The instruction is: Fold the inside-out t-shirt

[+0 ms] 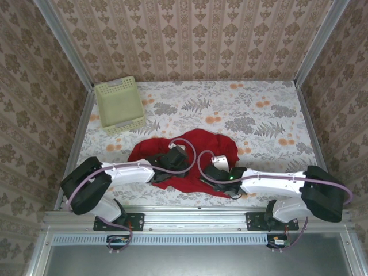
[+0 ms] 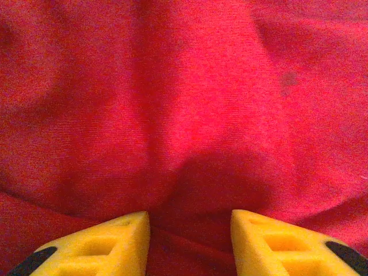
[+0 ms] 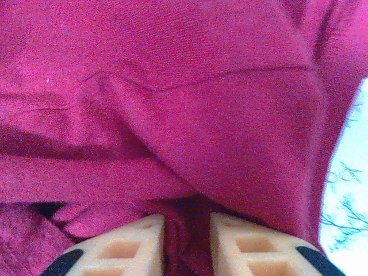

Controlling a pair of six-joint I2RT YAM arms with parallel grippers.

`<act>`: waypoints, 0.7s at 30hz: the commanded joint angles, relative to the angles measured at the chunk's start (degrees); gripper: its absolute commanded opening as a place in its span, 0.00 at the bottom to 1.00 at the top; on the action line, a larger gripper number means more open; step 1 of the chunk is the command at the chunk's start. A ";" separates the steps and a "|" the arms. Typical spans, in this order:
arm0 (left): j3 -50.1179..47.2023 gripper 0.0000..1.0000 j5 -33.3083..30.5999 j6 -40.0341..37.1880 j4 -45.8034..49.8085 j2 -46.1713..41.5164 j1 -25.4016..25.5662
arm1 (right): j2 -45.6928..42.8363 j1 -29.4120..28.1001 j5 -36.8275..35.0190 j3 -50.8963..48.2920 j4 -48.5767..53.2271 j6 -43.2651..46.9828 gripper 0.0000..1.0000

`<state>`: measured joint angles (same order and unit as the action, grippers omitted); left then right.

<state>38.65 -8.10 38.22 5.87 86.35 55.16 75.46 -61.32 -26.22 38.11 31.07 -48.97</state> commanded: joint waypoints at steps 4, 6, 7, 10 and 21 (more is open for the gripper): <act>0.90 0.41 -3.26 2.57 4.95 2.49 -1.86 | -6.93 0.74 -4.48 -2.37 8.30 -2.61 0.16; 0.85 0.41 -2.60 2.40 4.32 2.48 -1.88 | -8.47 0.76 -3.27 -2.69 7.28 -1.47 0.15; 0.81 0.41 -2.17 2.26 3.97 2.47 -1.89 | -9.24 0.75 -2.26 -2.90 6.16 -0.53 0.15; 0.77 0.41 -1.77 2.26 3.76 2.35 -1.79 | -11.23 0.29 0.01 -2.56 3.88 1.88 0.16; 0.46 0.40 -1.52 2.38 3.60 1.65 -1.62 | -5.39 -0.12 3.25 0.63 0.91 3.62 0.31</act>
<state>39.31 -9.23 39.46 6.85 87.44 53.91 67.44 -61.34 -23.09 36.45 31.55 -46.15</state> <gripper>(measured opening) 0.406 0.315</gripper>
